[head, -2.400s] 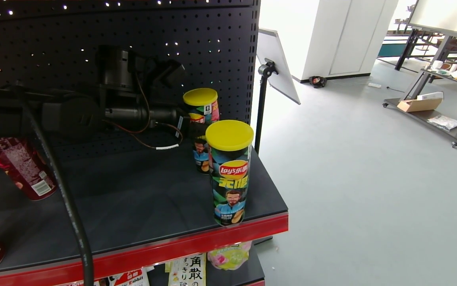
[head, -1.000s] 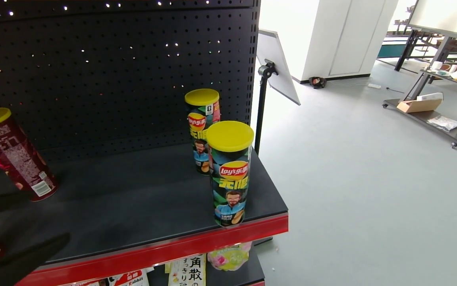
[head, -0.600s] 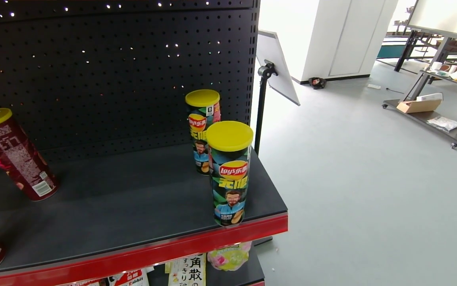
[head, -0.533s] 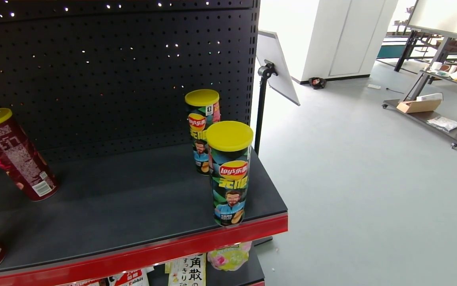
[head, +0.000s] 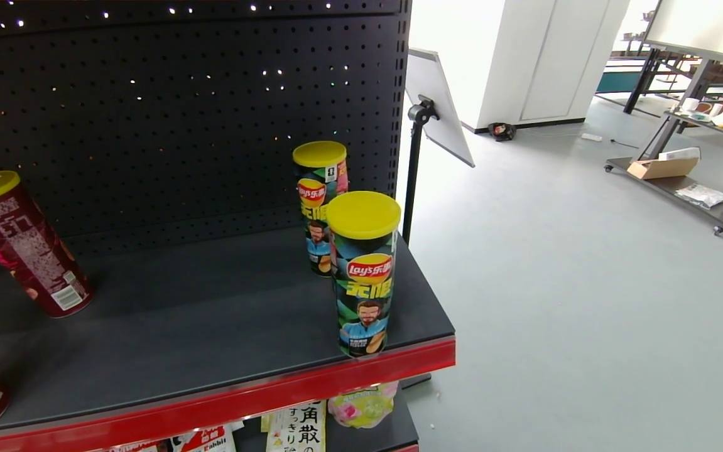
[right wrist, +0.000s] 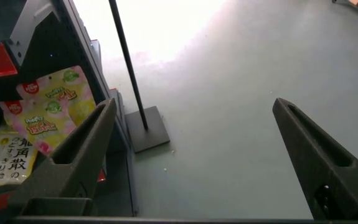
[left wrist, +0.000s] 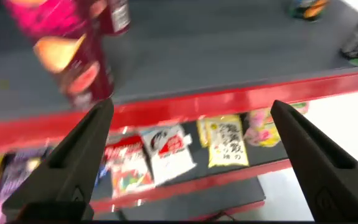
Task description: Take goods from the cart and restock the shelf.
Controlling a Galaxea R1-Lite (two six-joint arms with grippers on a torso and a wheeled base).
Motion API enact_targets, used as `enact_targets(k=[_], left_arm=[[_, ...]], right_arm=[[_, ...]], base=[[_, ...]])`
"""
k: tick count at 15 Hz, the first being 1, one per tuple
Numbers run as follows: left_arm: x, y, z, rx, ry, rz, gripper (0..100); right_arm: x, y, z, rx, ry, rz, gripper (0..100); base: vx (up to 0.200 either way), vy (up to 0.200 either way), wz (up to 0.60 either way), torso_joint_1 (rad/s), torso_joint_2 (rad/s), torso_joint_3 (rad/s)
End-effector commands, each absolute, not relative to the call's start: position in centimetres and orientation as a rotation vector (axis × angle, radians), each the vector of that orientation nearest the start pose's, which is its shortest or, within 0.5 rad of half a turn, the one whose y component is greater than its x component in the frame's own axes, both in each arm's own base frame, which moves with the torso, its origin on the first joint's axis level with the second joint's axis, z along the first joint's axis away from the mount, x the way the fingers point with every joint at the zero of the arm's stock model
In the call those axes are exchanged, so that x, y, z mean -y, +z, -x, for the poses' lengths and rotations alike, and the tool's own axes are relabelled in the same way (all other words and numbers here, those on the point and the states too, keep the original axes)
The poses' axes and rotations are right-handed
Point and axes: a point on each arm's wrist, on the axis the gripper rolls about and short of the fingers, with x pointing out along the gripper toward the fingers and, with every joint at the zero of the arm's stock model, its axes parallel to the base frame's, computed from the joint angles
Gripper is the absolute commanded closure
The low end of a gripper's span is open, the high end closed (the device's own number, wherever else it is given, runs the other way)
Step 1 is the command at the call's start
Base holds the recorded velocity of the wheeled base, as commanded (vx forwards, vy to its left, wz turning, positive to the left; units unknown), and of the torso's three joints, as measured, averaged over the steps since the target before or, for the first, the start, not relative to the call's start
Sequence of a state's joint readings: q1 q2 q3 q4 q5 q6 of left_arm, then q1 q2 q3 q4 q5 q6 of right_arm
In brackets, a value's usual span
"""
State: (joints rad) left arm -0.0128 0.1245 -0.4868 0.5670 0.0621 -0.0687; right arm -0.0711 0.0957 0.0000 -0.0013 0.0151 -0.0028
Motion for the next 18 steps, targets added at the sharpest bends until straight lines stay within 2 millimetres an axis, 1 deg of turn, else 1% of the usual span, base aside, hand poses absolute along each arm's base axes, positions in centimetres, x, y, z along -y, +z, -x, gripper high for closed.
enact_targets(k=[1,2,4,5,6,8,9,10,13,15,17,18], left_arm=[[0.3,14.0,6.9,-0.245,0.161,0.093,0],[0.3,14.0,6.6,-0.228,0.178,0.118,0],[0.2,13.4,4.6,-0.098,0.158,0.088,0],[0.1,12.6,3.7,-0.058,0.154,0.063,0],[0.0,11.5,3.0,-0.058,0.152,0.046,0],[0.0,9.8,2.2,-0.066,0.151,0.023,0],[0.0,8.7,1.8,-0.066,0.151,0.02,0],[0.0,8.2,1.6,-0.045,0.143,0.014,0],[0.1,8.2,1.5,-0.043,0.084,0.006,0],[0.3,8.2,1.5,-0.047,-0.006,-0.003,0],[0.3,8.1,1.5,-0.061,0.0,-0.005,0],[0.2,7.7,1.6,-0.103,0.024,0.0,0]], right_arm=[[-0.1,7.7,1.5,-0.095,-0.056,0.0,0],[-0.1,7.7,1.5,-0.095,-0.056,0.0,0],[-0.1,7.7,1.5,-0.095,-0.055,0.001,0],[-0.1,7.7,1.5,-0.095,-0.056,0.0,0],[-0.1,7.7,1.5,-0.095,-0.057,-0.001,0],[-0.1,7.7,1.5,-0.095,-0.057,-0.001,0],[-0.1,7.7,1.5,-0.095,-0.057,-0.003,0],[-0.1,7.7,1.5,-0.095,-0.057,-0.003,0],[-0.1,7.7,1.5,-0.095,-0.057,-0.006,0],[-0.1,7.7,1.5,-0.095,-0.057,-0.006,0],[-0.1,7.7,1.5,-0.095,-0.057,-0.004,0],[-0.1,7.7,1.5,-0.095,-0.057,-0.004,0]], base=[[0.0,0.0,0.0,0.0,0.0,0.0],[0.0,0.0,0.0,0.0,0.0,0.0],[0.0,0.0,0.6,0.002,0.0,0.0],[0.0,0.0,0.6,0.012,0.0,0.007],[0.0,0.0,0.6,0.002,0.0,0.007],[0.0,0.0,0.6,0.005,0.0,0.005],[0.0,0.0,0.0,0.0,0.0,0.0],[0.0,0.0,0.0,0.0,0.0,0.0],[0.0,0.0,0.0,0.0,0.0,0.0],[0.0,0.0,0.0,0.0,0.0,0.0],[0.0,0.0,0.0,0.0,0.0,0.0],[0.0,0.0,0.0,0.0,0.0,0.0]])
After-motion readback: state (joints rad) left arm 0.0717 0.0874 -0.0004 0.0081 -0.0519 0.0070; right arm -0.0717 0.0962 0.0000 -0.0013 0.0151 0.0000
